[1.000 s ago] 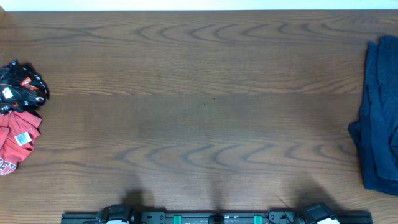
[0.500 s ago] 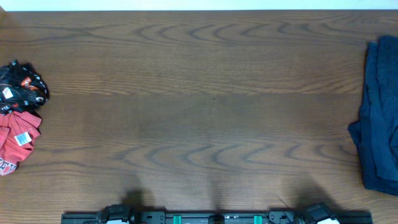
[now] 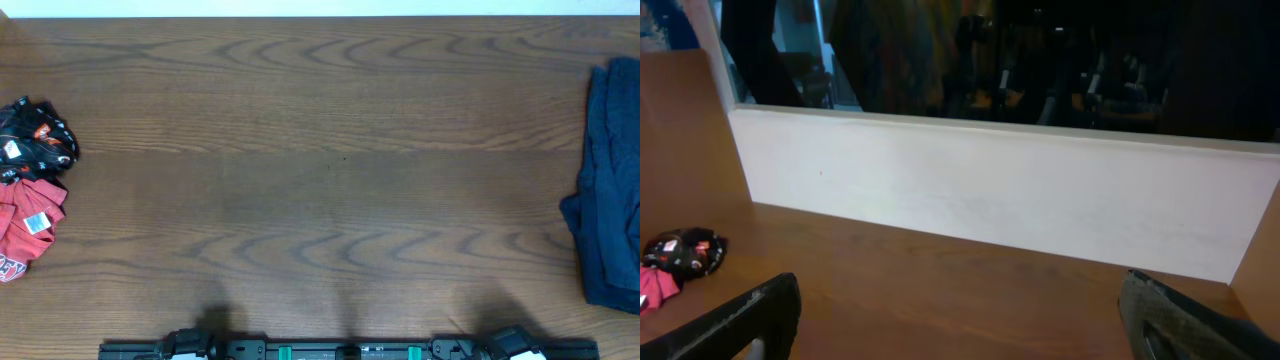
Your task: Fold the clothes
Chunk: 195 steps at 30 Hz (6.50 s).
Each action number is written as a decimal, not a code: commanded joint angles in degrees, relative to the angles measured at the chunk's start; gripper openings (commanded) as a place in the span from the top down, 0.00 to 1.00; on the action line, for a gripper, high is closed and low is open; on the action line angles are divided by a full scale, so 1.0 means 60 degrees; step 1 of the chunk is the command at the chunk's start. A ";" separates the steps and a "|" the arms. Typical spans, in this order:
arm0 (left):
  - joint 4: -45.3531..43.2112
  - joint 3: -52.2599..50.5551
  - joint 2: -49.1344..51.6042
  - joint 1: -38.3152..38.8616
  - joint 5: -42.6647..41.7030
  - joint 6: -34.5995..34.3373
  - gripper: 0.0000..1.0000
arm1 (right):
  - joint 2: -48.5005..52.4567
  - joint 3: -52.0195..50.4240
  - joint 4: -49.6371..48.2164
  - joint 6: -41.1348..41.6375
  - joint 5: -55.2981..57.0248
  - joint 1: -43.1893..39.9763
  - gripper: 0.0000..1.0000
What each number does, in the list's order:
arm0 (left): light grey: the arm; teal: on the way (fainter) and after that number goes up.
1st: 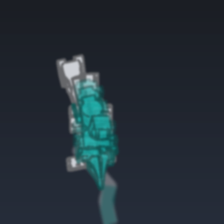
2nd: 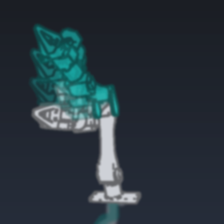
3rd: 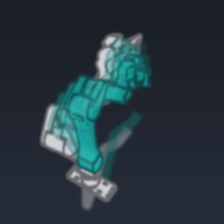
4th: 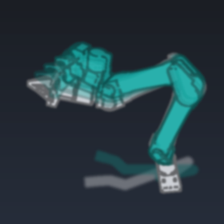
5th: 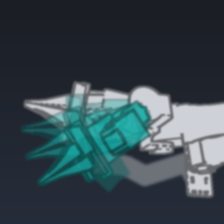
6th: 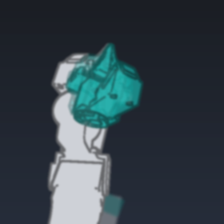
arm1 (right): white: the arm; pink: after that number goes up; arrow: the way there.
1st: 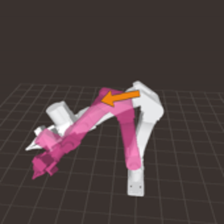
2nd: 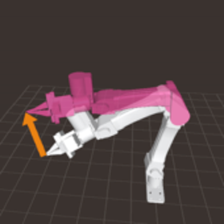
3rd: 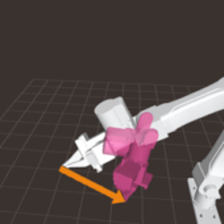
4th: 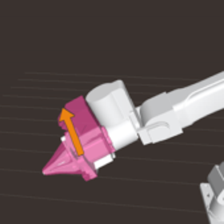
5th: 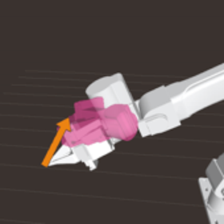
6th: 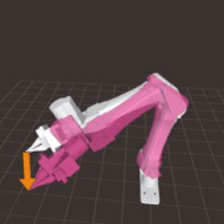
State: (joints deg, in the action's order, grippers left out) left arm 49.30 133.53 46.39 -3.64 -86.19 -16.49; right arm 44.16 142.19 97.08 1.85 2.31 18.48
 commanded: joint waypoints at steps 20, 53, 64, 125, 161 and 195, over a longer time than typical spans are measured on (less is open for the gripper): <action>0.0721 -0.0036 0.0080 0.0022 0.2809 0.4546 0.02 | 0.0036 0.0015 0.0029 -0.0106 0.0080 -0.0033 0.01; 0.0634 -0.6047 -0.3850 0.0022 1.2557 0.6003 0.02 | 0.0036 0.0015 0.0029 -0.0106 0.0076 -0.0033 0.01; -0.2065 -1.1708 -0.6131 0.0022 1.2458 0.5690 0.02 | 0.0036 0.0015 0.0029 -0.0106 0.0080 -0.0033 0.01; -0.7417 -2.2086 -0.7686 0.0015 1.2662 0.3162 0.02 | 0.0036 0.0015 0.0029 -0.0109 0.0076 -0.0033 0.01; -0.7417 -2.2086 -0.7686 0.0015 1.2662 0.3162 0.02 | 0.0040 -0.0776 0.0033 -0.0175 0.0153 0.0135 0.01; -0.7417 -2.2086 -0.7686 0.0015 1.2662 0.3162 0.02 | -0.6867 -1.7843 -0.9810 -0.0215 -0.2524 -0.3723 0.01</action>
State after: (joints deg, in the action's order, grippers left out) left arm 4.01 2.57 0.69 -3.64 -10.11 2.94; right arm 5.50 40.23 40.71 0.99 -9.21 -3.20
